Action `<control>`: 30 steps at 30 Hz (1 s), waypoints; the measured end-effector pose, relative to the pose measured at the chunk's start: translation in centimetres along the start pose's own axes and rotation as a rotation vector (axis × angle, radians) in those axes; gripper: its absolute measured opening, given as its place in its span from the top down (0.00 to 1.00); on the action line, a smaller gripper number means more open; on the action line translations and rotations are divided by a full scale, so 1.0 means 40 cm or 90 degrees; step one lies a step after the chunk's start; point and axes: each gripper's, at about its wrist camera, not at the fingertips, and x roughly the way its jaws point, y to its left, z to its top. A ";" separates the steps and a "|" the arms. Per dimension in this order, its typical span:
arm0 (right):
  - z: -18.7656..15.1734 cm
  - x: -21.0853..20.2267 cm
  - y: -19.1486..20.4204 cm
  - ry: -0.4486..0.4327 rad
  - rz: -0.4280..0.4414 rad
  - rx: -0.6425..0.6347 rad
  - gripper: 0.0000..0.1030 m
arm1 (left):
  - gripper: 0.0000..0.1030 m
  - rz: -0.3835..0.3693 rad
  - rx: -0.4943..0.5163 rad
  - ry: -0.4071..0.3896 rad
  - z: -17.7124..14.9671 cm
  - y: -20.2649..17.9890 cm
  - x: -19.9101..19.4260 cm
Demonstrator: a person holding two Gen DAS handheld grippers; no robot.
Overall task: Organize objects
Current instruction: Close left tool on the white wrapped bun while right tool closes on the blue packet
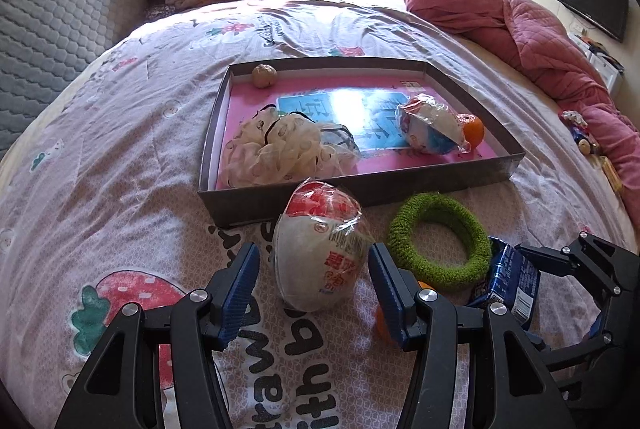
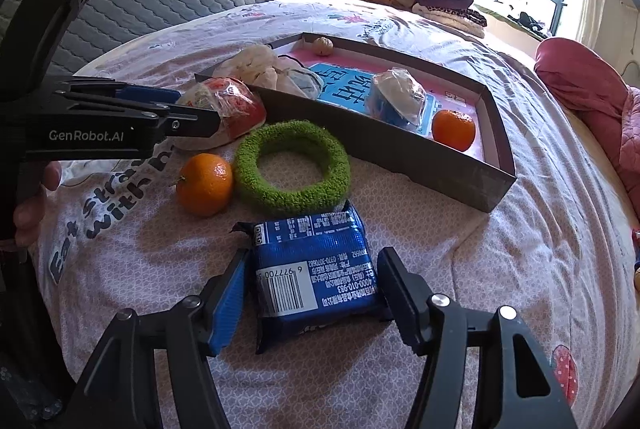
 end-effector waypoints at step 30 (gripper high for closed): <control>-0.003 0.002 -0.040 0.001 0.037 0.072 0.42 | 0.48 -0.030 -0.028 0.016 0.014 0.024 0.072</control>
